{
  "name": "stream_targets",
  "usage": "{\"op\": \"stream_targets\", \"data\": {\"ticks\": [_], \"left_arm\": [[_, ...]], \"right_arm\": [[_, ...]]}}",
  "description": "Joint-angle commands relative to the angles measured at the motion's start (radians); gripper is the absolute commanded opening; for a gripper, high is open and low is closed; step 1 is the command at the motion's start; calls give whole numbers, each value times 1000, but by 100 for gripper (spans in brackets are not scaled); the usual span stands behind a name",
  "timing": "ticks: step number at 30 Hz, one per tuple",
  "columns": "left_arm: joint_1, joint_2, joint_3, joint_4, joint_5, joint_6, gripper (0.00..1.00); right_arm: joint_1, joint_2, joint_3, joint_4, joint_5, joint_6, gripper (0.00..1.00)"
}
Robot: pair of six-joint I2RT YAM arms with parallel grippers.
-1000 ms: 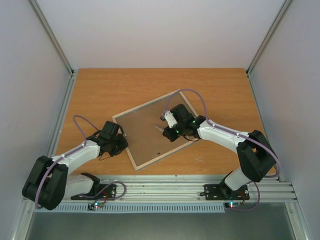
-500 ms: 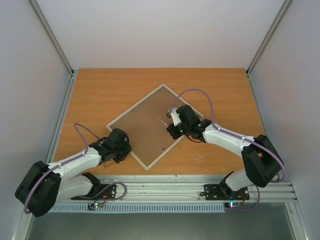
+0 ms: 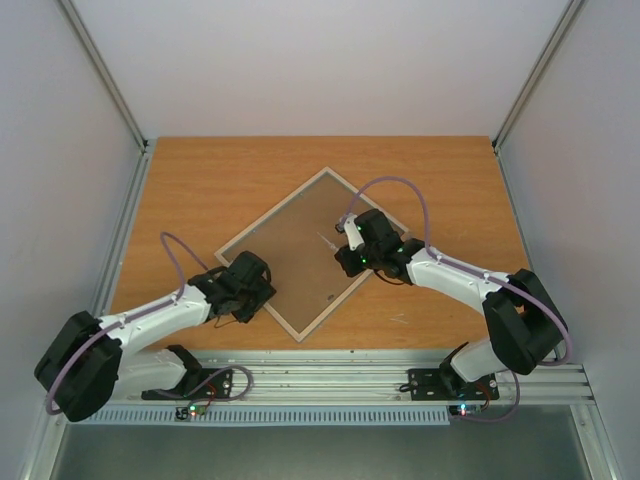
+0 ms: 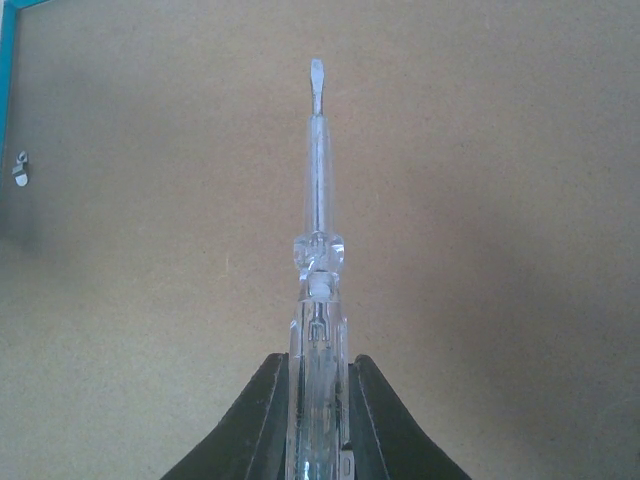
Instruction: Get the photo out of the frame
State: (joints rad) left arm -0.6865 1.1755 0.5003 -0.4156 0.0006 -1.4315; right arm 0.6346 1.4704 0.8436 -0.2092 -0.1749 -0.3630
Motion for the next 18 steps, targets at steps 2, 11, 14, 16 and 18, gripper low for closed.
{"op": "stream_targets", "data": {"ticks": [2, 11, 14, 16, 18], "left_arm": [[44, -21, 137, -196, -156, 212, 77], [252, 186, 369, -192, -167, 777, 95], [319, 279, 421, -141, -125, 905, 96], [361, 342, 455, -113, -96, 973, 97], [398, 398, 486, -95, -77, 1010, 97]], "right_arm": [[-9, -33, -8, 24, 6, 12, 1], [-12, -24, -4, 16, 5, 9, 1], [-12, -25, -6, 17, 3, 11, 1], [-12, -20, -5, 19, 2, 10, 1], [-12, -13, -3, 18, 3, 9, 1]]}}
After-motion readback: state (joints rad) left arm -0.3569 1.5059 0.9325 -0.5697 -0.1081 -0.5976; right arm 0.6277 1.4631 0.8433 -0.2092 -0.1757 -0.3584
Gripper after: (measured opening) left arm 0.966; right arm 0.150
